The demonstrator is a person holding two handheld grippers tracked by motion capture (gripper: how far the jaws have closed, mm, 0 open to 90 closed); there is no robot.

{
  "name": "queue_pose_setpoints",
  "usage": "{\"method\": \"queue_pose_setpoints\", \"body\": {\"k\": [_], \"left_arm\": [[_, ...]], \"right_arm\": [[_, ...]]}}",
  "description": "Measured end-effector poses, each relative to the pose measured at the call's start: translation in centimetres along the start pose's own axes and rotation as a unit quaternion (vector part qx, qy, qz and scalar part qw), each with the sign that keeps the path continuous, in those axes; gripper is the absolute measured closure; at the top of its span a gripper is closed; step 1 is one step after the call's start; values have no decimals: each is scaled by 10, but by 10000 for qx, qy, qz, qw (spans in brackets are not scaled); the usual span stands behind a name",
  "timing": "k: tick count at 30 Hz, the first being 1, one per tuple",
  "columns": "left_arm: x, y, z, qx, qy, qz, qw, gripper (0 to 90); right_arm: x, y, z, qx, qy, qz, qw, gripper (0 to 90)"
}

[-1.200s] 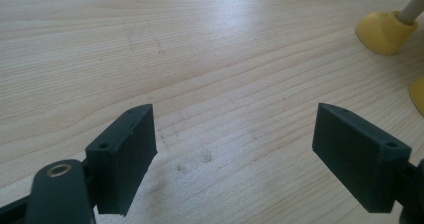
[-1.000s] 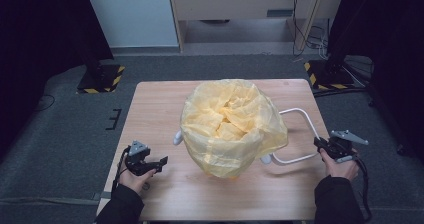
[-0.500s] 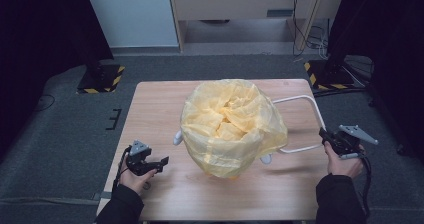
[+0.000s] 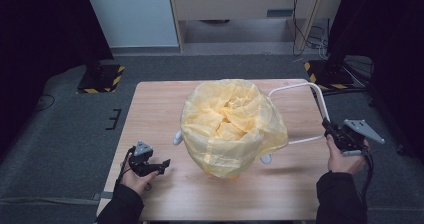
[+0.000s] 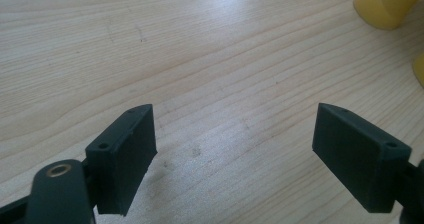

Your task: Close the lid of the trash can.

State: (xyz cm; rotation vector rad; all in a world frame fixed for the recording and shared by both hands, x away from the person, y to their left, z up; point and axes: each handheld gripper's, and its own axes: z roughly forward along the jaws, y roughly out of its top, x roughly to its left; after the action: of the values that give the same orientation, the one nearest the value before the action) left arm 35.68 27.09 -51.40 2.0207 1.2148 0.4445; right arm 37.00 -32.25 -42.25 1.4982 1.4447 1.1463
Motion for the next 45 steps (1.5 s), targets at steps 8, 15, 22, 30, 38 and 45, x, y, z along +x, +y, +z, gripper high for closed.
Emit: {"method": "queue_pose_setpoints", "body": {"k": [8,15,22,30,38,45], "left_arm": [[-1,-1,4,142,-4,48,9999,167],[-1,-1,2,99,-21,50,9999,167],[-1,0,1,53,-12,29,10000,167],[0,0,-2,-58,-11,-31,10000,168],[1,1,-5,-189,35,-89,9998,170],[1,2,-6,-276,44,-123,9995,171]], "right_arm": [[5,22,-12,-576,-77,-28,9983,802],[12,49,-27,-1175,12,14,9931,803],[20,75,-41,-1702,-19,12,9854,804],[30,104,-56,-2263,302,-25,9736,804],[46,125,-63,-2508,979,-116,9630,804],[64,139,-61,-2437,1806,-365,9522,802]]}}
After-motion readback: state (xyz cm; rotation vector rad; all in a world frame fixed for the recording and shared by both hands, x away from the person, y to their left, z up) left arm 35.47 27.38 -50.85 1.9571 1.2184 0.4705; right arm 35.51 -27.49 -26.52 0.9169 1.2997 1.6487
